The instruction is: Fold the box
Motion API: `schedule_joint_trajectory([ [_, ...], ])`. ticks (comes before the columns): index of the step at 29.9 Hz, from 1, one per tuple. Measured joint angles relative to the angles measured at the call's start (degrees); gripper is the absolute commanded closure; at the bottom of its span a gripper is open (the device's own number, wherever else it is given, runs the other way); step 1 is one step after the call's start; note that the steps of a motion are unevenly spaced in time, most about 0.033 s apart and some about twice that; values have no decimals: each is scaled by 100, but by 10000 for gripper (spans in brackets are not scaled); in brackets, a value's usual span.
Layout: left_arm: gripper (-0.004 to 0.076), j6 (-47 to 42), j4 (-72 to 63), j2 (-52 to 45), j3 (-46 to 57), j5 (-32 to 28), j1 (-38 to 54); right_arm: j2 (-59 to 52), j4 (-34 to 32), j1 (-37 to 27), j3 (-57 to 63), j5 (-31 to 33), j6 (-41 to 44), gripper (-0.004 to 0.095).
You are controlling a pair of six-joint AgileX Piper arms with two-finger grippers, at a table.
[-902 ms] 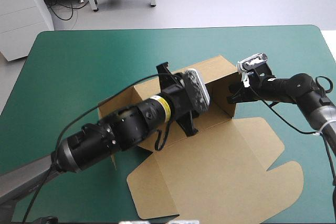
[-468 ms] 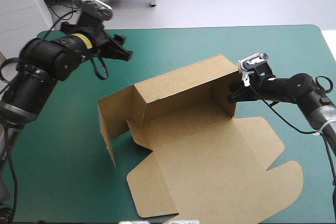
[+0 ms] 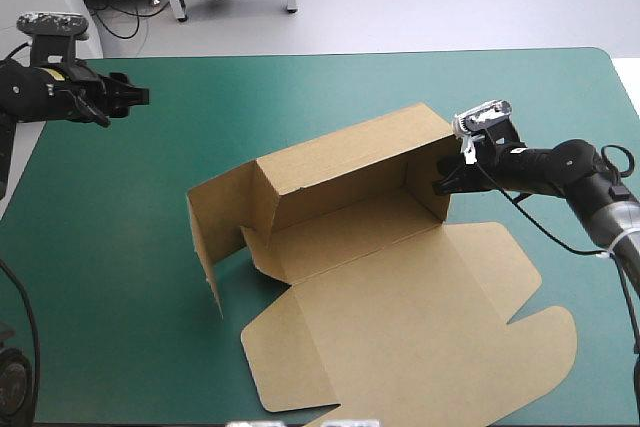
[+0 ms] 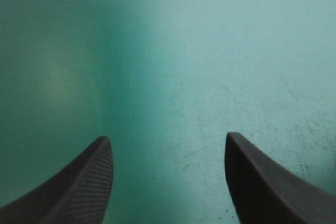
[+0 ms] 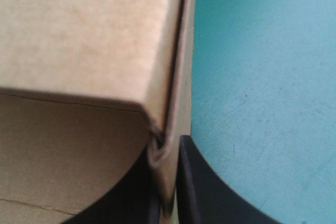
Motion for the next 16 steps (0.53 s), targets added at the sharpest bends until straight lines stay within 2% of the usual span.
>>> schedule_joint_trajectory([
  [3, 300, 82, -31, 26, 152, 23, 280, 0, -50, 0, -25, -2, 76, 930],
  [8, 306, 184, -102, -13, 896, -52, 508, 0, -597, 0, -192, -2, 537, 930],
  [16, 306, 309, -656, -589, 2335, -890, 531, 0, -1006, 0, -334, 91, 1009, 930],
])
